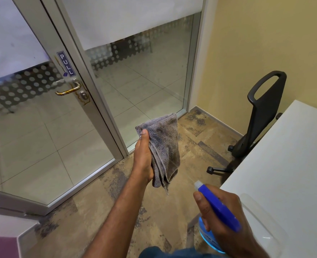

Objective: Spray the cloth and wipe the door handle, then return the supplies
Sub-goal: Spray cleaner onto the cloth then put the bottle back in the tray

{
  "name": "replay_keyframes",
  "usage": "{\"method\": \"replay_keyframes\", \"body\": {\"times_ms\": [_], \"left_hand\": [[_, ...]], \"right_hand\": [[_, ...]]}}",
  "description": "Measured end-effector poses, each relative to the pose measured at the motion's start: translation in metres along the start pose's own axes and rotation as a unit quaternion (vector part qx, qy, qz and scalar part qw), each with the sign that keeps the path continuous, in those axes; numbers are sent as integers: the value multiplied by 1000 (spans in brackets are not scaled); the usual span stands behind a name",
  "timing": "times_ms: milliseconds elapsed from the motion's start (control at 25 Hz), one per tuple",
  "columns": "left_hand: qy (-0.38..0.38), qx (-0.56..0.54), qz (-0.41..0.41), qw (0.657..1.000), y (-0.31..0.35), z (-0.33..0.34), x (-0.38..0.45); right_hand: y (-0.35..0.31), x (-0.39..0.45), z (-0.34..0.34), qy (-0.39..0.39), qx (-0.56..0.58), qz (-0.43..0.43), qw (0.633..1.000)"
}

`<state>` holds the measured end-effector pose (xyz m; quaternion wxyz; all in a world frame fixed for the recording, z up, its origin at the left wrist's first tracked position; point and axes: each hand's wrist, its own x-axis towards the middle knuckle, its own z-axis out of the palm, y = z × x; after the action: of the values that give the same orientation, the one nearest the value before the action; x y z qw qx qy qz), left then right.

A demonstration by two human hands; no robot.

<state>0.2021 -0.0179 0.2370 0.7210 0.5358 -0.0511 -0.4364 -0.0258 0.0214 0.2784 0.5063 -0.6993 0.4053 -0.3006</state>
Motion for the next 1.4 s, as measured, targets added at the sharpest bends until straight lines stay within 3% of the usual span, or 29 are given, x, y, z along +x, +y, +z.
{"method": "replay_keyframes", "body": {"times_ms": [400,680,920,1120,1280,1400], "left_hand": [[0,13,-9,1000,-14,14,3],[-12,24,-5,1000,-20,32,-2],[-20,28,-15,999,-31,46,-4],[-33,46,-14,998,-43,55,-10],[-35,71,-37,996,-69,60,-22],[-38,79,-51,995,-85,64,-29]], "right_hand": [[12,-2,-20,63,46,16,997],[28,-9,-37,45,34,55,997],[51,-15,-56,65,33,21,997],[83,-19,-95,193,68,40,978],[116,-28,-131,345,79,54,934],[144,-32,-143,403,65,56,911]]}}
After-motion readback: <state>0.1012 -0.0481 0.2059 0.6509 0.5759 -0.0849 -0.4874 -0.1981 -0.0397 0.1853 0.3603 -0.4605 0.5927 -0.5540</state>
